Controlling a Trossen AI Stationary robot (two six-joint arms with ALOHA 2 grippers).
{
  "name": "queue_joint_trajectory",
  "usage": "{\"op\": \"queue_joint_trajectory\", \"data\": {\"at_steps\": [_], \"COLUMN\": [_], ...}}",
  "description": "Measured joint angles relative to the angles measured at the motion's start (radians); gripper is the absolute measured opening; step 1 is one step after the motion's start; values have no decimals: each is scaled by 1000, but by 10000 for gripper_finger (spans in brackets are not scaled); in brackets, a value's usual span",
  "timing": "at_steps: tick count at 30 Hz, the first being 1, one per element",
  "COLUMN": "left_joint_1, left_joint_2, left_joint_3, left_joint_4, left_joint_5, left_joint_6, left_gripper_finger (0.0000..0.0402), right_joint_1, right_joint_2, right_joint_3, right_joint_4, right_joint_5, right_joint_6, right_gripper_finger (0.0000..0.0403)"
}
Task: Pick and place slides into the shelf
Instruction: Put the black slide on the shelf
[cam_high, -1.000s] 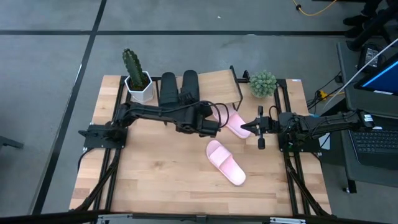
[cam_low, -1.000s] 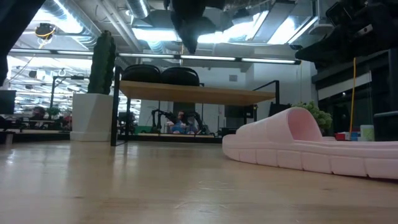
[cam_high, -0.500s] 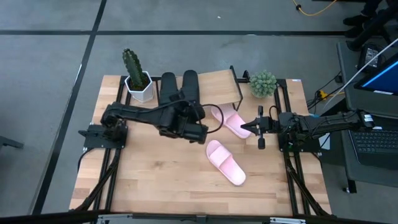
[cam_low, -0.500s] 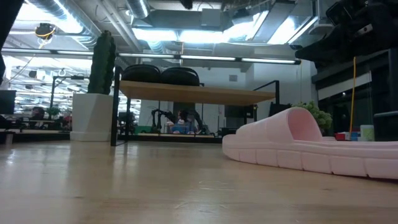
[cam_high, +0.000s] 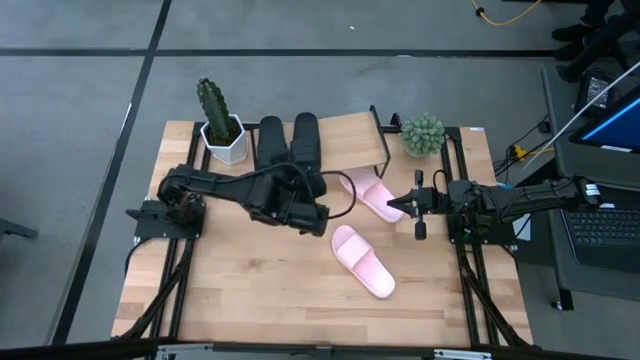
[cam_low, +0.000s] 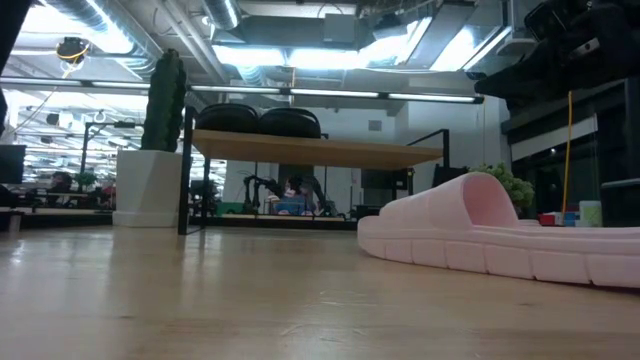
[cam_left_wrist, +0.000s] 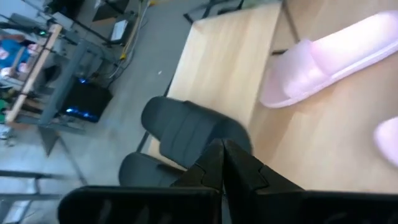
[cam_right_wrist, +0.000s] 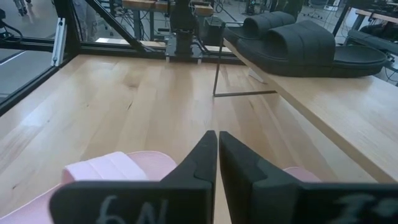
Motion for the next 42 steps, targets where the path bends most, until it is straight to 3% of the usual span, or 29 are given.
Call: {"op": "queue_joint_trajectory", "data": {"at_steps": [5,12,18,25,31,37,42], "left_joint_1": [-76,-144,-160,-183,-174,-158,-160], "left_joint_2": [-9,-8,-58,-275,-448,-628,-768], "left_joint_3": [-29,-232,-378,-625,-901,-1143,-1277], "left_joint_4": [97,388,501,688,988,1209,1323], "left_joint_5": [-9,16,29,35,84,127,130], "left_joint_6": [-29,37,29,24,188,270,385], "left_gripper_finger": [0,0,0,0,0,0,0], "right_joint_1": [0,0,0,11,16,16,4], "right_joint_2": [0,0,0,1,1,41,170], "right_joint_3": [0,0,0,0,23,165,322], "right_joint_4": [0,-1,-11,-10,54,-40,-114], "right_joint_5": [0,0,-11,-11,-9,13,77], "right_joint_6": [0,-2,7,4,-75,-105,-178], "right_gripper_finger": [21,21,21,21,21,21,21]}}
